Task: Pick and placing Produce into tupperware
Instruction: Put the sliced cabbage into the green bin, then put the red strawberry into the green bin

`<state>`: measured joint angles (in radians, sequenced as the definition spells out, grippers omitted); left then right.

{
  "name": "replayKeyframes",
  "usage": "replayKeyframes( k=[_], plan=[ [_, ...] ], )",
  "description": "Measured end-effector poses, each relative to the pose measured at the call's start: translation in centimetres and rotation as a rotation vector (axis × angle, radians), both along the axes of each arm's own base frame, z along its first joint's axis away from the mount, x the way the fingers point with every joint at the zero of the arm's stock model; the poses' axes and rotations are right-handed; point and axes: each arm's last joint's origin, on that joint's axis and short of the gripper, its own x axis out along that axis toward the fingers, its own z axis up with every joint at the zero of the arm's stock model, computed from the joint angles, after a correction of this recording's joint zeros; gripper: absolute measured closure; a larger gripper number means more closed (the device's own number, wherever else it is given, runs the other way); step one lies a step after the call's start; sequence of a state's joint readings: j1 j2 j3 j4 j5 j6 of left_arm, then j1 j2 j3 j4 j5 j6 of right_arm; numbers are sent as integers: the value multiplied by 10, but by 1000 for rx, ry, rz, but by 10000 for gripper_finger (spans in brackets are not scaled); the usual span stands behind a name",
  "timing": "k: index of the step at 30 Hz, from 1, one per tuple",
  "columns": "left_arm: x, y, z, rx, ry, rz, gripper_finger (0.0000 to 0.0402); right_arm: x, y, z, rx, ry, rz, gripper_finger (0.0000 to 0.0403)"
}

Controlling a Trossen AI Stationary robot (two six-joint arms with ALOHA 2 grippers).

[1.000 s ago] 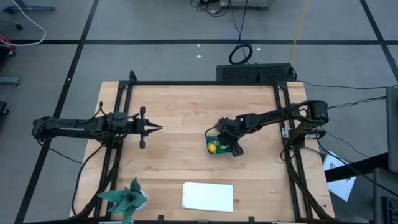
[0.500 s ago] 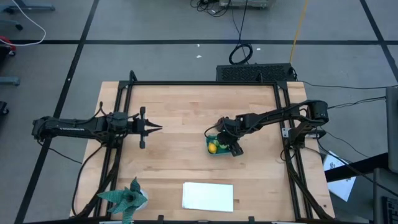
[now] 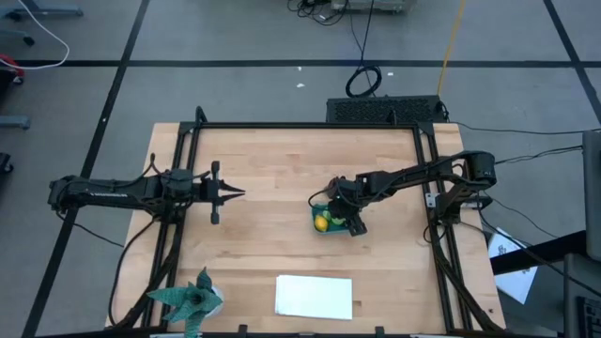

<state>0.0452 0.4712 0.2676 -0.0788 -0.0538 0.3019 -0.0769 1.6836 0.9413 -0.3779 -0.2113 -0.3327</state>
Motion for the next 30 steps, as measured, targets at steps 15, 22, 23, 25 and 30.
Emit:
replayKeyframes(
  k=[15,22,23,25,30],
  plan=[
    [0,0,0,0,0,0,371,1,0,1,-9,-10,0,146],
    [0,0,0,0,0,0,371,6,-1,15,-33,3,-11,147],
    [0,0,0,0,0,0,371,8,-2,17,-33,3,-12,147],
    [0,0,0,-1,0,0,371,11,-2,22,-33,-4,-12,147],
    [0,0,0,-1,0,0,371,16,-2,35,-34,4,-11,148]
  ],
)
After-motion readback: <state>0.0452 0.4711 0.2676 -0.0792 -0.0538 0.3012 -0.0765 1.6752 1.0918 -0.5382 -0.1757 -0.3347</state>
